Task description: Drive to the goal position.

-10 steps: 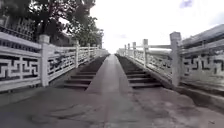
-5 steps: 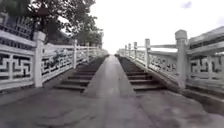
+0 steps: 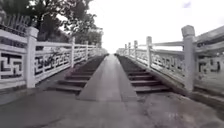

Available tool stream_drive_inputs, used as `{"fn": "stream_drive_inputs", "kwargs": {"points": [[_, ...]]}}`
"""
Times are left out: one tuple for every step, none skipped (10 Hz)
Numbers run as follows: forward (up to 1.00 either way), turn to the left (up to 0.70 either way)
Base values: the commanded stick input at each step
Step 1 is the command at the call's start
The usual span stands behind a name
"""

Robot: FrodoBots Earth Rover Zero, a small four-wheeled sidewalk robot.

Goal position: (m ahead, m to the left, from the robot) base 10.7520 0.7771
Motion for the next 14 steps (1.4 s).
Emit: {"fn": "stream_drive_inputs", "kwargs": {"points": [[0.45, 0.00], [0.45, 0.00], [0.45, 0.00], [0.45, 0.00], [0.45, 0.00], [0.45, 0.00], [0.45, 0.00], [0.45, 0.00], [0.45, 0.00], [0.45, 0.00], [0.45, 0.00], [0.45, 0.00], [0.45, 0.00], [0.45, 0.00]]}}
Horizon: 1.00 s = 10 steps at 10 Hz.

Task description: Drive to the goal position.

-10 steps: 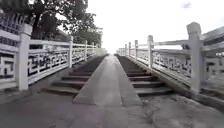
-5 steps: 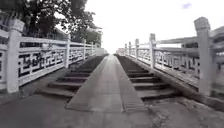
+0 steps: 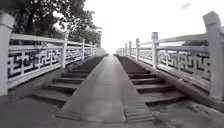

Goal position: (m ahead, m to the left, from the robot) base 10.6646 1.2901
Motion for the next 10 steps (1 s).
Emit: {"fn": "stream_drive_inputs", "kwargs": {"points": [[0.45, 0.00], [0.45, 0.00], [0.45, 0.00], [0.45, 0.00], [0.45, 0.00], [0.45, 0.00], [0.45, 0.00], [0.45, 0.00], [0.45, 0.00], [0.45, 0.00]]}}
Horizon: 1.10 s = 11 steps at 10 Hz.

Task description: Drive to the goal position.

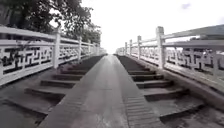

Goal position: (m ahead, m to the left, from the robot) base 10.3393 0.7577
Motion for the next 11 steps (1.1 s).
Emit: {"fn": "stream_drive_inputs", "kwargs": {"points": [[0.45, 0.00], [0.45, 0.00], [0.45, 0.00], [0.45, 0.00], [0.45, 0.00], [0.45, 0.00], [0.45, 0.00], [0.45, 0.00], [0.45, 0.00], [0.45, 0.00], [0.45, 0.00]]}}
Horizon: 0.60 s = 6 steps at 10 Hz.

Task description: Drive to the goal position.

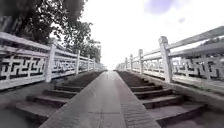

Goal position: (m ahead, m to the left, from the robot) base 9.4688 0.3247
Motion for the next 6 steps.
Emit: {"fn": "stream_drive_inputs", "kwargs": {"points": [[0.45, 0.00], [0.45, 0.00], [0.45, 0.00], [0.45, 0.00], [0.45, 0.00], [0.45, 0.00]]}}
